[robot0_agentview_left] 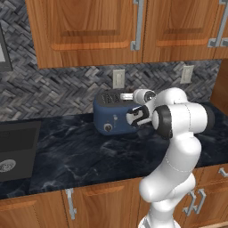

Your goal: Start the toaster. Once the lever pops up, take the bread to the plate on the dining counter.

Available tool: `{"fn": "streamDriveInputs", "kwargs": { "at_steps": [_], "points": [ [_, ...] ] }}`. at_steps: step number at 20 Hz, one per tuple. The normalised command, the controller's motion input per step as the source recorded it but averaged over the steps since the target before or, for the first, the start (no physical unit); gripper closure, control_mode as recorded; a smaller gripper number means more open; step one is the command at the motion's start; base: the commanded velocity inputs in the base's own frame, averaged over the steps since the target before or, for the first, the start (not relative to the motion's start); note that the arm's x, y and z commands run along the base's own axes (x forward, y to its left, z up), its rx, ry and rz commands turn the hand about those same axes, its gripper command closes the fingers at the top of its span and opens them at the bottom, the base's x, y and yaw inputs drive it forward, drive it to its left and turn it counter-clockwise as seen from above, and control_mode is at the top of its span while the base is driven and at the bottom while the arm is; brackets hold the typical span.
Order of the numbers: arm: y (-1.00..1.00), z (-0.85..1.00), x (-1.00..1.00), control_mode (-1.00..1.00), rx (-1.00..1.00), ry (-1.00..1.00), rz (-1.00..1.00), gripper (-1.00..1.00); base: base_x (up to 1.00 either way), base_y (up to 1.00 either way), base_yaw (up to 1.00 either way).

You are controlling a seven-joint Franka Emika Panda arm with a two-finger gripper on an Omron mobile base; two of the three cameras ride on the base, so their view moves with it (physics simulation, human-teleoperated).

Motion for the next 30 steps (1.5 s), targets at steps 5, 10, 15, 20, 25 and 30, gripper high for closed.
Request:
{"fn": "streamDriveInputs", "kwargs": {
  "at_steps": [5, 10, 15, 20, 25, 30],
  "points": [
    [0.0, 0.08, 0.0, -1.0, 0.0, 0.0, 0.0, 1.0, 0.0, 0.0, 0.0],
    [0.0, 0.08, 0.0, -1.0, 0.0, 0.0, 0.0, 1.0, 0.0, 0.0, 0.0],
    [0.0, 0.18, 0.0, -1.0, 0.0, 0.0, 0.0, 1.0, 0.0, 0.0, 0.0],
    [0.0, 0.31, -0.08, -1.0, 0.0, -0.03, 0.0, 1.0, 0.0, 0.0, 0.0],
    [0.0, 0.27, -0.12, -1.0, 0.0, -0.15, 0.0, 1.0, 0.0, 0.0, 0.0],
    [0.0, 0.29, -0.2, -1.0, 0.0, -0.14, 0.0, 1.0, 0.0, 0.0, 0.0]
  ]
}}
